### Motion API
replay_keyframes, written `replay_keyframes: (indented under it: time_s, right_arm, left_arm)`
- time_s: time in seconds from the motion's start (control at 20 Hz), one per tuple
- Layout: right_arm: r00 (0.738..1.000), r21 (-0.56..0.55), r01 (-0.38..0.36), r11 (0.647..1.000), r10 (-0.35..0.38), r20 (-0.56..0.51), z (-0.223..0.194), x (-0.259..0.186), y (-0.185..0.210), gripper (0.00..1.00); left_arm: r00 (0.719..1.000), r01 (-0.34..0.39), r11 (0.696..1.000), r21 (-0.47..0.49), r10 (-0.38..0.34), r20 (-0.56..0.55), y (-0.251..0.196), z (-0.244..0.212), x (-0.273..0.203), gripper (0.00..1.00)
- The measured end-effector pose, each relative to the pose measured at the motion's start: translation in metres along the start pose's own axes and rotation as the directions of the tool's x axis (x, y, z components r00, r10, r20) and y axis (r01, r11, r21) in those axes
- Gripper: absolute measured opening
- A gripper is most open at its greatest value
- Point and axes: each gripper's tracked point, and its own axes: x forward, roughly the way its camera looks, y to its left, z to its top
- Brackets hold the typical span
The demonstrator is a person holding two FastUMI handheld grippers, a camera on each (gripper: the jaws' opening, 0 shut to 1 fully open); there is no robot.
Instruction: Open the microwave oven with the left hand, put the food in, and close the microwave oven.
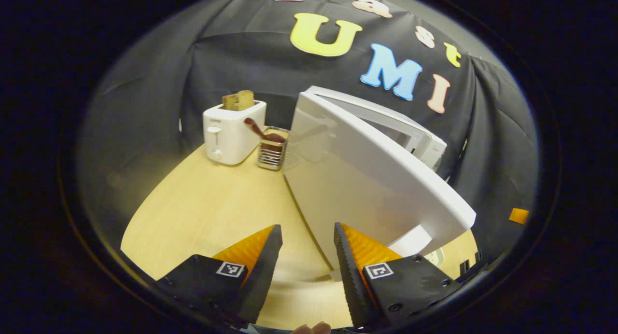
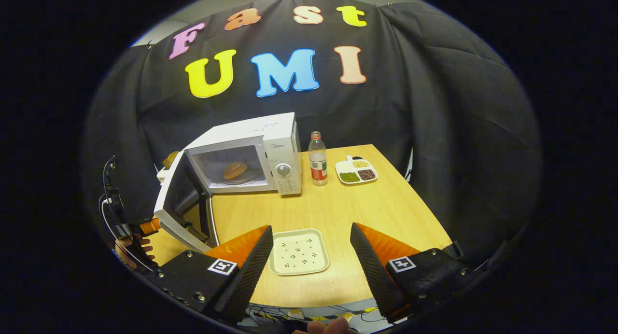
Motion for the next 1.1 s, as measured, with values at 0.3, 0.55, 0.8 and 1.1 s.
replay_keyframes:
  time_s: [0.3, 0.55, 0.8, 1.1]
  right_arm:
    - [0.997, 0.043, 0.078, 0.996, -0.077, -0.011, 0.000, -0.006, -0.033, 0.98]
    - [0.990, 0.082, 0.137, 0.987, -0.136, -0.019, 0.003, -0.006, -0.061, 0.98]
    - [0.982, 0.103, 0.187, 0.977, -0.187, -0.011, 0.008, 0.003, -0.082, 0.99]
    - [0.976, 0.109, 0.219, 0.970, -0.217, -0.031, 0.010, 0.003, -0.097, 0.98]
  left_arm:
    - [0.995, 0.097, 0.993, 0.066, -0.098, 0.004, -0.060, 0.031, 0.054, 0.75]
    - [0.988, 0.157, 0.983, 0.092, -0.157, 0.001, -0.097, 0.053, 0.090, 0.69]
    - [0.979, 0.200, 0.973, 0.114, -0.204, 0.021, -0.129, 0.081, 0.134, 0.81]
    - [0.971, 0.217, 0.964, 0.154, -0.229, 0.064, -0.155, 0.110, 0.168, 0.75]
